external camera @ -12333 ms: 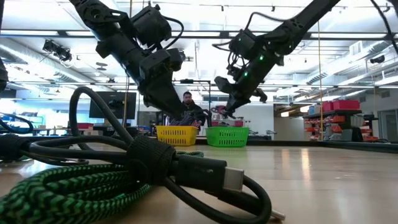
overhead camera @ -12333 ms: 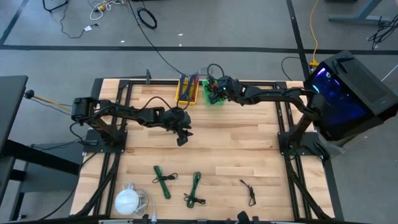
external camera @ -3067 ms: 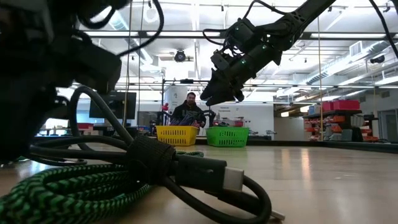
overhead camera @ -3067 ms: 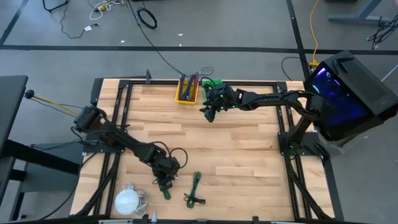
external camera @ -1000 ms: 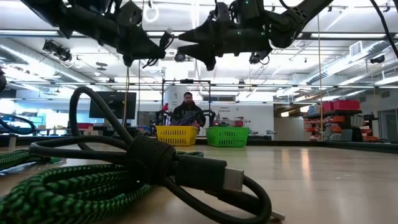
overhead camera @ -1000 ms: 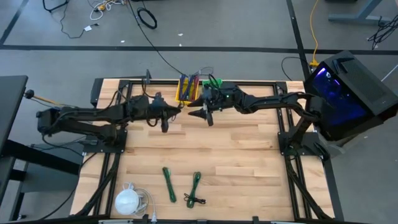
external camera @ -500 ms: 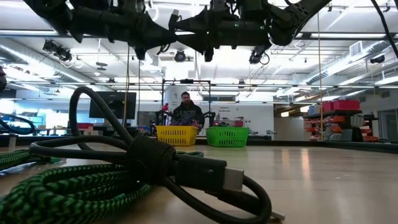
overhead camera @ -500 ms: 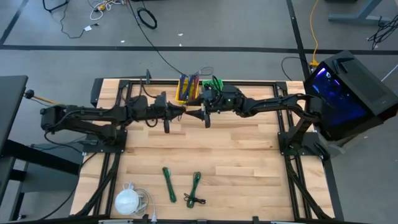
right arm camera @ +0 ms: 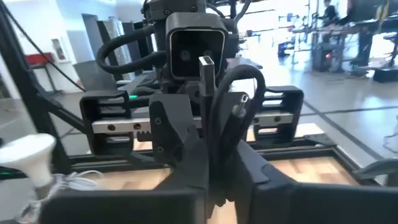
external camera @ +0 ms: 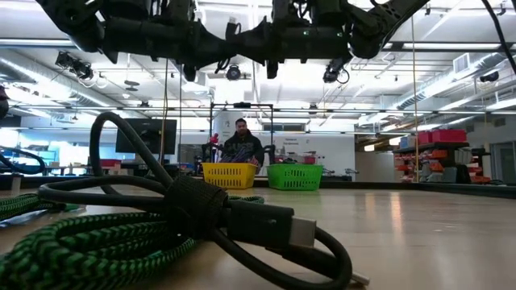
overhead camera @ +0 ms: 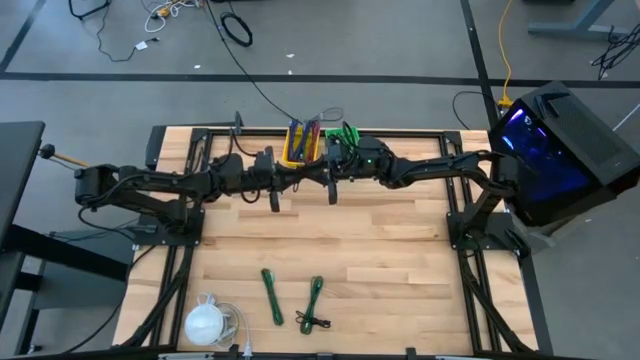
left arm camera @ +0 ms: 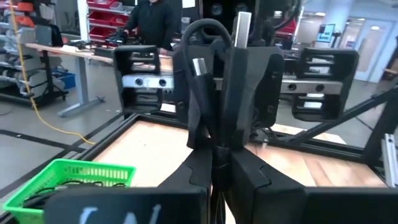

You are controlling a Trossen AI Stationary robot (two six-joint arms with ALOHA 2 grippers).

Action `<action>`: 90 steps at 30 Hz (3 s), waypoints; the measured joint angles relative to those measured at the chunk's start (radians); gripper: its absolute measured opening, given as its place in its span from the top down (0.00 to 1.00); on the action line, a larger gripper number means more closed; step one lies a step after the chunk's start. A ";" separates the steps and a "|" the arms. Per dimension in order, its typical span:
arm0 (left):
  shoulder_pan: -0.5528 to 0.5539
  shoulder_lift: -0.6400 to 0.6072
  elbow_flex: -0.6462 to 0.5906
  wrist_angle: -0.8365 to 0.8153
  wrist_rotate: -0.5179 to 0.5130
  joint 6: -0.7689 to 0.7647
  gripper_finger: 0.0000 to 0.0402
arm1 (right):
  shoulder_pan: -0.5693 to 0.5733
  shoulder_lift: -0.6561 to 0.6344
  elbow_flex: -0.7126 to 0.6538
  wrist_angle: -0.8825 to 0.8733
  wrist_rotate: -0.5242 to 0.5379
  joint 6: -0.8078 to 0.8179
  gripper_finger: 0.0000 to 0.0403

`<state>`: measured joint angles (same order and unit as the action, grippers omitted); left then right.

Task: Pick & Place USB Port
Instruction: Put the black usb cable into the green bin

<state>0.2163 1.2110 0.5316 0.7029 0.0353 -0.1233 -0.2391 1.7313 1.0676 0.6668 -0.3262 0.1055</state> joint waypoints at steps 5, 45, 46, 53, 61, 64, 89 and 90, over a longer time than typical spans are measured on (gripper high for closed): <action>-0.001 0.000 0.000 0.002 0.012 -0.023 0.83 | -0.002 0.000 0.000 0.004 0.002 0.025 0.96; 0.120 -0.002 0.002 -0.144 -0.066 0.033 0.46 | -0.201 0.001 0.000 -0.240 -0.024 0.043 1.00; 0.128 -0.002 0.002 -0.162 -0.067 0.031 0.46 | -0.215 0.001 0.000 -0.261 -0.019 0.043 1.00; 0.139 -0.001 0.002 -0.256 -0.067 0.004 0.47 | -0.322 0.001 0.000 -0.434 0.107 0.019 1.00; 0.132 -0.001 0.002 -0.292 -0.057 -0.003 0.47 | -0.403 0.001 0.000 -0.588 0.228 0.017 1.00; 0.132 -0.001 0.002 -0.292 -0.057 -0.003 0.47 | -0.421 0.001 0.000 -0.625 0.250 0.031 1.00; 0.132 -0.001 0.002 -0.292 -0.057 -0.024 0.47 | -0.440 0.001 0.000 -0.802 0.310 0.078 0.98; 0.132 -0.001 0.002 -0.292 -0.057 -0.024 0.47 | -0.440 0.001 0.000 -0.802 0.308 0.081 0.97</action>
<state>0.3485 1.2102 0.5331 0.4107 -0.0219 -0.1474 -0.6796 1.7321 1.0676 -0.1356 -0.0177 0.1867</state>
